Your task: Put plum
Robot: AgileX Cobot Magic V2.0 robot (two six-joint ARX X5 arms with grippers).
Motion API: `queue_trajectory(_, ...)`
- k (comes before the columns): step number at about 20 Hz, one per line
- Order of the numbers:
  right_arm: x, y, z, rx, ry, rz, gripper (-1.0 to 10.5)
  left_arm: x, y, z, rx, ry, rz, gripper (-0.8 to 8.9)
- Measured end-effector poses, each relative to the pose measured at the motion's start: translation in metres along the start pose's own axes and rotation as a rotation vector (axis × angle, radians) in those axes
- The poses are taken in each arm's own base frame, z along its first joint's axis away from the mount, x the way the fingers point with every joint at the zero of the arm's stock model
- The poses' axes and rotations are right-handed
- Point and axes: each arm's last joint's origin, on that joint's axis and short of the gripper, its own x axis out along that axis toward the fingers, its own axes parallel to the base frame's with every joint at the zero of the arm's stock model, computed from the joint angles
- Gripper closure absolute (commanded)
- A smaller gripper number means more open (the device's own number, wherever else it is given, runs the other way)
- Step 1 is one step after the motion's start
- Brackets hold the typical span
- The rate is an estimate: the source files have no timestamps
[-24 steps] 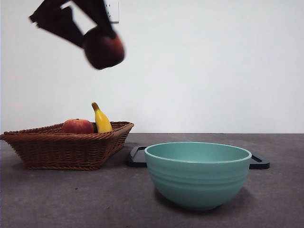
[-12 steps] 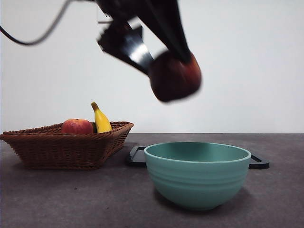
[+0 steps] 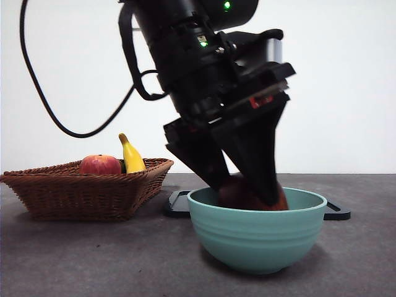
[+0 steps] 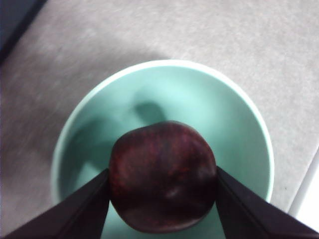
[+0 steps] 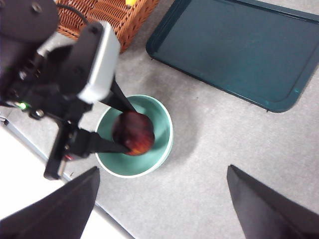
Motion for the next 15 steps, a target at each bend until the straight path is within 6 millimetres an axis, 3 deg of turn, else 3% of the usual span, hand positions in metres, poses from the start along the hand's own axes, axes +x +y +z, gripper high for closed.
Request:
queue_trajectory(5,0.0,0.0,0.0,0.0,0.0,0.0,5.4,0.0093,-0.0032,0.0001,0.023,0.014,0.023,5.45)
queue_trajectory(8,0.0,0.0,0.0,0.0,0.0,0.0,5.4,0.0099,-0.0033,-0.0002,0.024,0.02,0.036,4.11)
queue_trajectory(15,0.0,0.0,0.0,0.0,0.0,0.0,5.4,0.0096,-0.0051,0.0004,0.029,0.02,0.033,4.08)
